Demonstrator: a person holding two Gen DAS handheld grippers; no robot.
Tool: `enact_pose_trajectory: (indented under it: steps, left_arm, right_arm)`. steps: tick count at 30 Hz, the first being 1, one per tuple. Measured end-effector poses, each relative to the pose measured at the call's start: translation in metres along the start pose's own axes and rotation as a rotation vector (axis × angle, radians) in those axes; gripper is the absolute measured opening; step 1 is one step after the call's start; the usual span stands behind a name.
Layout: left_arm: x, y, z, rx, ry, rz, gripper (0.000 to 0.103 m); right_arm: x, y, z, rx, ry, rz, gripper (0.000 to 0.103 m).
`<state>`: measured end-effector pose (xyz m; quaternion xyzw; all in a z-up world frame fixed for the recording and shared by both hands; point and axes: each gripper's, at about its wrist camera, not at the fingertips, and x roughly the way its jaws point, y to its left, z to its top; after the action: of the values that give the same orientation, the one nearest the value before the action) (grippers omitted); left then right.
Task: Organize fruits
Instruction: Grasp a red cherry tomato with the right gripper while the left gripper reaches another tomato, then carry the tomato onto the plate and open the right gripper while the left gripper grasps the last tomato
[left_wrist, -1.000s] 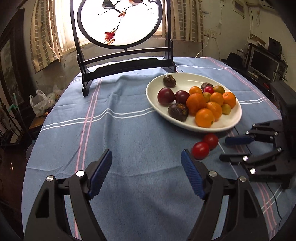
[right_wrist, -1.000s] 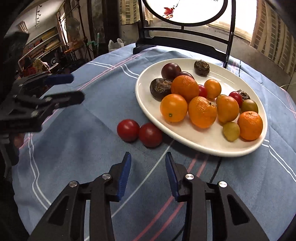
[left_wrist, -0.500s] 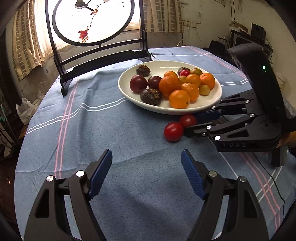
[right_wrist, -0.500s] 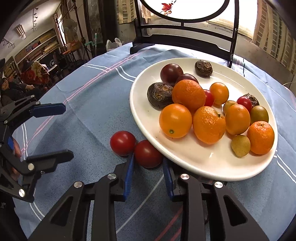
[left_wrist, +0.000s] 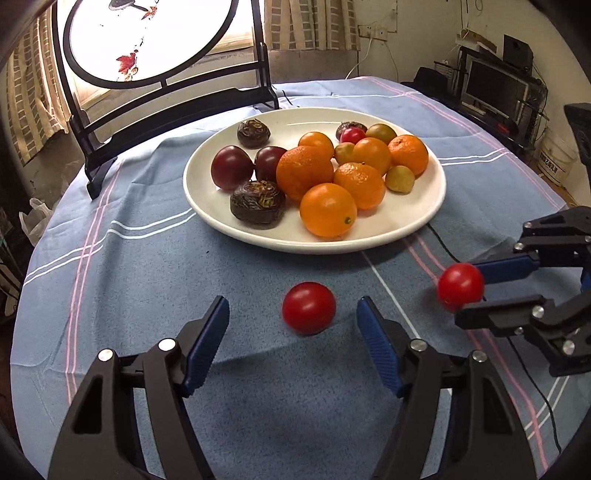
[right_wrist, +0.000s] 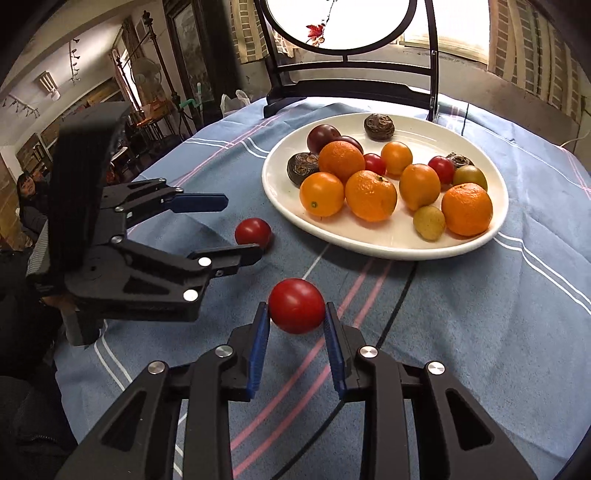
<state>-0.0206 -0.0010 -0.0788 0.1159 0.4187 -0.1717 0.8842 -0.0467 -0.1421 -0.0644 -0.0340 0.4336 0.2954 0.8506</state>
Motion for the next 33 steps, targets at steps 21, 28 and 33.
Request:
enact_pose_trajectory:
  steps: [21,28,33]
  left_arm:
    - [-0.018,-0.015,-0.005,0.004,-0.013,0.027,0.037]
    - [-0.033,-0.029,-0.003,0.044,-0.042,0.054,0.037]
    - [-0.033,-0.036,0.001,0.06,-0.044,0.055,0.037]
  right_arm:
    - [-0.009,0.009,-0.014,-0.017,0.001,0.02,0.03]
    - [-0.018,0.013,-0.017,-0.026,-0.011,0.03,0.03]
    - [-0.014,0.013,-0.021,-0.041,0.018,0.026,0.03]
